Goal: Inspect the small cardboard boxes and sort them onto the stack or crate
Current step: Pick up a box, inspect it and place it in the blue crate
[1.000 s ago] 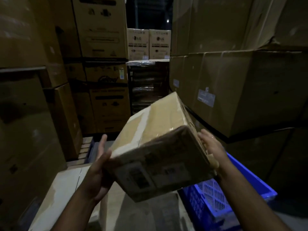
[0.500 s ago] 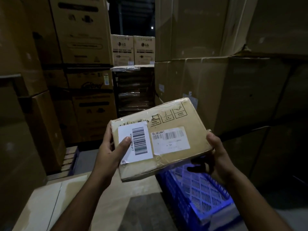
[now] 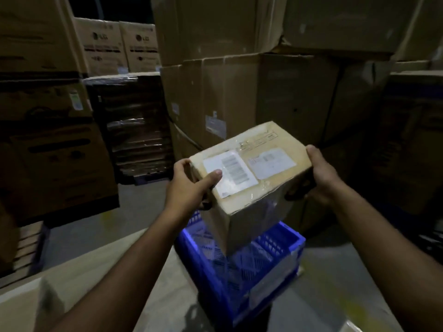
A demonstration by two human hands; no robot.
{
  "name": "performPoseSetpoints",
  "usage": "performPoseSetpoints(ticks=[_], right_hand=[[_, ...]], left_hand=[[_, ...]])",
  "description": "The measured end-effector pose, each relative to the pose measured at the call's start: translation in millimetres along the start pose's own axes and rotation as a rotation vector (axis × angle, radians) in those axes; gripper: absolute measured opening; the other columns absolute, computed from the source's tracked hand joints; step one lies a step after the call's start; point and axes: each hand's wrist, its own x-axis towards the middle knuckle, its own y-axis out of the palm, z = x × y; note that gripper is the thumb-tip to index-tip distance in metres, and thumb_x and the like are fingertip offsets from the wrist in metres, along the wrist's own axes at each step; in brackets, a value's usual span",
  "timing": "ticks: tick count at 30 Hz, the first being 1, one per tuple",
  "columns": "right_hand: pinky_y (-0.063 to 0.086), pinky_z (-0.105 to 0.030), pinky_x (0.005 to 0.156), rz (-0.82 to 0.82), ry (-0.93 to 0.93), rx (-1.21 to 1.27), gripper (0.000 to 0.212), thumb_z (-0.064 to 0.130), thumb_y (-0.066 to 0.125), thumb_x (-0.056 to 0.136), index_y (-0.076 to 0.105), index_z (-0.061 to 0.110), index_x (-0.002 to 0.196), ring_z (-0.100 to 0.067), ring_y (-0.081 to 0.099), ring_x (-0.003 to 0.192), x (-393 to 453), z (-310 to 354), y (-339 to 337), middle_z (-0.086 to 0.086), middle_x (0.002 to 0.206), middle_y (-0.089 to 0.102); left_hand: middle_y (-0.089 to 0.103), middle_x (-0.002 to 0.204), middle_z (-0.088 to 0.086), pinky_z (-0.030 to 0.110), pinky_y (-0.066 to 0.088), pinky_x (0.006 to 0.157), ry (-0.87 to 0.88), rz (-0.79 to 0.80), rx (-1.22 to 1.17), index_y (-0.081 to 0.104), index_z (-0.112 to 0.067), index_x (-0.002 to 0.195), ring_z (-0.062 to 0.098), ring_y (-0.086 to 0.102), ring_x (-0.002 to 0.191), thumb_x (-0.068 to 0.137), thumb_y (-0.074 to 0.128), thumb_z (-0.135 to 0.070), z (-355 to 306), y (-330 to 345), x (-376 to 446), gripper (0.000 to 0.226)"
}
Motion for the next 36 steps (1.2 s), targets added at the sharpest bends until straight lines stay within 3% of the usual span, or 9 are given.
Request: performPoseSetpoints(ticks=[2,4,7,12,21,25,30,33,36], right_hand=[[0.049,-0.06,0.094,-0.033,0.09,-0.04,0.054,0.06,0.043,0.097,0.063,0.013,0.113,-0.028,0.062,0.083,17,-18,-8,-0.016,0.107,0.067],[0.056,-0.053,0.077,-0.018,0.186,-0.071,0.054,0.061,0.041,0.098,0.06,0.014,0.117,-0.028,0.061,0.085,29,-41,-12,-0.015,0.112,0.066],[0.055,-0.048,0.062,-0.006,0.289,-0.07,0.054,0.061,0.04,0.098,0.056,0.015,0.122,-0.029,0.057,0.085,42,-78,-12,-0.009,0.106,0.061],[0.059,-0.059,0.058,-0.032,0.41,-0.131,0.067,0.067,0.045,0.092,0.05,0.015,0.135,-0.04,0.058,0.112,63,-145,-14,-0.014,0.127,0.058],[0.059,-0.061,0.071,-0.089,0.411,-0.305,0.06,0.063,0.044,0.095,0.054,0.016,0.131,-0.04,0.056,0.113,68,-162,-6,-0.011,0.121,0.054],[0.056,-0.057,0.09,-0.157,0.334,-0.502,0.07,0.065,0.041,0.092,0.06,0.009,0.128,-0.041,0.06,0.111,63,-158,-8,-0.017,0.126,0.061],[0.058,-0.049,0.087,-0.243,0.224,-0.541,0.053,0.057,0.056,0.081,0.07,0.014,0.108,-0.03,0.066,0.092,38,-130,-14,-0.009,0.104,0.068],[0.058,-0.042,0.076,-0.252,0.117,-0.428,0.024,0.043,0.057,0.091,0.066,0.021,0.094,-0.022,0.065,0.086,14,-96,-13,-0.003,0.097,0.067],[0.058,-0.038,0.072,-0.185,-0.04,-0.171,0.015,0.033,0.057,0.097,0.067,0.023,0.101,-0.02,0.07,0.093,-18,-63,-9,-0.003,0.107,0.072]], left_hand=[[0.066,0.119,0.009,0.044,0.059,0.052,-0.061,0.013,-0.003,0.041,-0.036,0.124,0.028,0.07,0.089,0.06,0.089,-0.046,24,17,9,0.081],[0.067,0.117,0.014,0.038,0.056,0.049,-0.137,0.012,-0.005,0.042,-0.034,0.125,0.029,0.068,0.084,0.062,0.091,-0.043,50,28,13,0.08],[0.066,0.117,0.017,0.044,0.059,0.053,-0.249,-0.049,0.019,0.045,-0.032,0.128,0.032,0.069,0.085,0.062,0.091,-0.044,86,35,15,0.081],[0.065,0.119,0.013,0.047,0.061,0.053,-0.37,-0.095,0.102,0.045,-0.03,0.131,0.035,0.071,0.089,0.064,0.089,-0.044,141,44,9,0.082],[0.066,0.121,0.003,0.05,0.062,0.065,-0.407,-0.121,0.136,0.045,-0.038,0.128,0.031,0.069,0.098,0.056,0.087,-0.054,173,41,2,0.085],[0.066,0.119,0.002,0.047,0.062,0.069,-0.454,-0.085,0.138,0.049,-0.033,0.124,0.029,0.069,0.097,0.055,0.087,-0.054,161,34,-1,0.082],[0.063,0.123,0.007,0.045,0.059,0.081,-0.372,-0.113,0.126,0.051,-0.023,0.13,0.027,0.066,0.101,0.072,0.086,-0.038,124,14,4,0.069],[0.067,0.116,0.006,0.043,0.058,0.081,-0.262,-0.041,0.064,0.056,-0.022,0.128,0.023,0.068,0.098,0.077,0.083,-0.031,87,7,0,0.058],[0.071,0.109,0.006,0.044,0.058,0.087,-0.12,0.07,0.023,0.064,-0.022,0.117,0.023,0.069,0.1,0.085,0.076,-0.026,46,7,-15,0.035]])
